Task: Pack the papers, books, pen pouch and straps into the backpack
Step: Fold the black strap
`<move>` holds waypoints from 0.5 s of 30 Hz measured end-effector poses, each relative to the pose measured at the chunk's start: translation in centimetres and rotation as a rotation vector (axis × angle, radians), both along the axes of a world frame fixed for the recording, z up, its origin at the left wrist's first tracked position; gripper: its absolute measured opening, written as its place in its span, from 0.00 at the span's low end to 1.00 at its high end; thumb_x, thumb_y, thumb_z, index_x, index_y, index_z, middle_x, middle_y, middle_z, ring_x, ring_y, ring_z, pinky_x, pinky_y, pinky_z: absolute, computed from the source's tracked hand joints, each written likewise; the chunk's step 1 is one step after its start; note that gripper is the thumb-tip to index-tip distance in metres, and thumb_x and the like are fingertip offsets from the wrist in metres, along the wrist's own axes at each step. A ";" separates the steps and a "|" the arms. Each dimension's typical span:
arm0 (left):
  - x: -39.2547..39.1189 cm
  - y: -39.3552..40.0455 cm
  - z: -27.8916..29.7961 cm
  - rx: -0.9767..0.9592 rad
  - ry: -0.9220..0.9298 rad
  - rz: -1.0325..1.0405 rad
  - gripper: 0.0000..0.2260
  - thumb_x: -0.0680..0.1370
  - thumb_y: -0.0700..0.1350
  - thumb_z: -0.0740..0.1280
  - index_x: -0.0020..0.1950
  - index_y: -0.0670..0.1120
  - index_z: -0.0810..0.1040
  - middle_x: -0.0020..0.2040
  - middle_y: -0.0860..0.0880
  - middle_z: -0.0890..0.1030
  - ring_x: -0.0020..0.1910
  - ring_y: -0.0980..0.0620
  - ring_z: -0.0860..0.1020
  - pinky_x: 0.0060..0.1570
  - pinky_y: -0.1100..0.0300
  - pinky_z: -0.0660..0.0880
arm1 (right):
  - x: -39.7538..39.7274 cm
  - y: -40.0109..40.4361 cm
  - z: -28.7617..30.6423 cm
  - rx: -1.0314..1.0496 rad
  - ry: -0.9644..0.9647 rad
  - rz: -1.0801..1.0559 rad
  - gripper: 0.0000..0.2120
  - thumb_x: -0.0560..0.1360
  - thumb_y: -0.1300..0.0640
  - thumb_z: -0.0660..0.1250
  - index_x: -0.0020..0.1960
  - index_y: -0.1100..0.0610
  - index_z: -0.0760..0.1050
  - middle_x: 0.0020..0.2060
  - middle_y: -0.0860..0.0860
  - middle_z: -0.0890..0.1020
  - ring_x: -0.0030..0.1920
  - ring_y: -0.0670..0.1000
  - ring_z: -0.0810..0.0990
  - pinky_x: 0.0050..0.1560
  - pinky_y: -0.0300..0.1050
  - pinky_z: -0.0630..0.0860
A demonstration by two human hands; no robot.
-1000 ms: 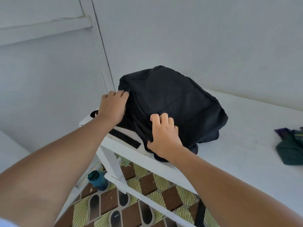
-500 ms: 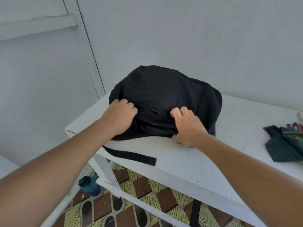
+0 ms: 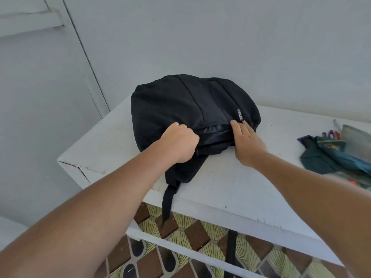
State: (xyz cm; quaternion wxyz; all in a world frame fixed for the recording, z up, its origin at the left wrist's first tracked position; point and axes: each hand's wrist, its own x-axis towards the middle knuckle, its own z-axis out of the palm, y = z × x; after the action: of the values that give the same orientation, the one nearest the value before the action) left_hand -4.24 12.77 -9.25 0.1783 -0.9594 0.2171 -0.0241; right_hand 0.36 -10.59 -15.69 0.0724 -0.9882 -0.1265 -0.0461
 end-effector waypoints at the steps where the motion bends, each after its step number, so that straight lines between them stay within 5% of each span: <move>1: -0.1 -0.6 0.5 -0.073 0.056 0.034 0.07 0.81 0.48 0.60 0.48 0.48 0.76 0.45 0.50 0.79 0.47 0.46 0.76 0.47 0.53 0.67 | -0.3 -0.5 0.1 0.016 0.007 0.013 0.39 0.80 0.66 0.61 0.85 0.56 0.45 0.83 0.52 0.55 0.84 0.57 0.46 0.81 0.56 0.59; 3: -0.3 -2.5 1.3 -0.311 0.122 0.103 0.09 0.80 0.47 0.60 0.44 0.45 0.75 0.40 0.49 0.78 0.40 0.46 0.77 0.41 0.54 0.71 | -0.9 -1.5 0.7 0.055 0.007 0.037 0.38 0.81 0.62 0.62 0.85 0.54 0.46 0.83 0.51 0.55 0.84 0.57 0.47 0.81 0.56 0.59; 6: -0.8 -6.4 1.6 -0.537 -0.014 0.095 0.10 0.77 0.46 0.60 0.38 0.45 0.68 0.35 0.49 0.74 0.34 0.46 0.73 0.32 0.56 0.66 | -2.1 -3.0 1.9 0.183 -0.012 0.005 0.34 0.82 0.57 0.64 0.84 0.52 0.53 0.80 0.51 0.62 0.81 0.58 0.59 0.74 0.55 0.68; 9: -0.4 -11.5 1.3 -0.592 -0.024 0.028 0.10 0.78 0.48 0.61 0.39 0.47 0.68 0.38 0.49 0.75 0.38 0.44 0.75 0.35 0.54 0.70 | -3.1 -6.6 3.1 0.256 -0.066 -0.089 0.30 0.82 0.54 0.65 0.81 0.50 0.59 0.74 0.53 0.69 0.73 0.59 0.67 0.65 0.55 0.73; 15: 1.2 -24.3 0.9 -0.577 0.097 -0.026 0.10 0.80 0.53 0.63 0.52 0.46 0.72 0.48 0.48 0.76 0.46 0.43 0.76 0.43 0.51 0.75 | -5.6 -18.4 4.7 0.328 -0.132 -0.285 0.21 0.82 0.54 0.65 0.74 0.50 0.69 0.66 0.54 0.75 0.69 0.59 0.69 0.64 0.55 0.73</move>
State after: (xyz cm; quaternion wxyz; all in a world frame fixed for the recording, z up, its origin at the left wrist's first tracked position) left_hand -2.99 -11.50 -8.39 -0.1127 -0.9677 0.2219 -0.0412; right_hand -5.19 -29.01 -11.03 0.2163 -0.9660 0.0191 -0.1405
